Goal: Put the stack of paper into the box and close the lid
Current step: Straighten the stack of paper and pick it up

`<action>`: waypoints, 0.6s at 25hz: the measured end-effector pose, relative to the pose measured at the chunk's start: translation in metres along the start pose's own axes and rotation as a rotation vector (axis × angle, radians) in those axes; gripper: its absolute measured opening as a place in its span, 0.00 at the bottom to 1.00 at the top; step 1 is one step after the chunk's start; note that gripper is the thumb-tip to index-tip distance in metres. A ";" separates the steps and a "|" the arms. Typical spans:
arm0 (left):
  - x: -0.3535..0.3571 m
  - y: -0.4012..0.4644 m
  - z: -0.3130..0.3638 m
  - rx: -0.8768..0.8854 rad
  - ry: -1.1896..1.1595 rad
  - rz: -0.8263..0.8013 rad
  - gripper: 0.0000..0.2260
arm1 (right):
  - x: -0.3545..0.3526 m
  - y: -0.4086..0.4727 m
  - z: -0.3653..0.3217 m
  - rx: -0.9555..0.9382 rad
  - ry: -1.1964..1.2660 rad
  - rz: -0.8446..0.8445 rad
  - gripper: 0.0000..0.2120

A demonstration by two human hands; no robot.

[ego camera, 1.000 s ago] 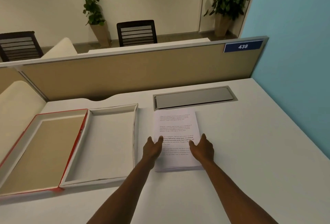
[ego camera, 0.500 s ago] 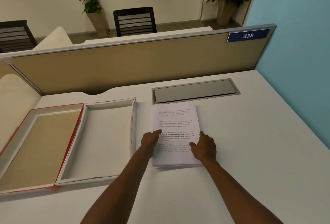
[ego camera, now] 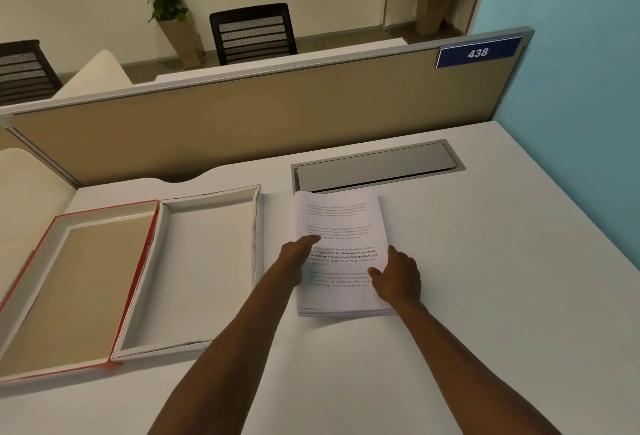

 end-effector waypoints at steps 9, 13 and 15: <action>0.004 0.008 0.033 0.064 0.020 -0.117 0.24 | 0.000 0.000 0.003 0.006 0.049 0.003 0.27; -0.002 0.007 0.037 0.108 0.103 0.167 0.14 | 0.001 0.001 0.004 0.005 0.063 0.002 0.28; -0.002 -0.003 0.039 0.208 0.074 0.231 0.12 | -0.001 0.006 0.009 0.021 0.109 -0.022 0.30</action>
Point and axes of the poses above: each hand's wrist, its own y-axis towards the middle knuckle, its own x-axis out of the palm, z = x × y, the point moved 9 cm from there along y, towards the middle knuckle, and after that the axes turned 13 degrees about y, right-handed, at the moved point
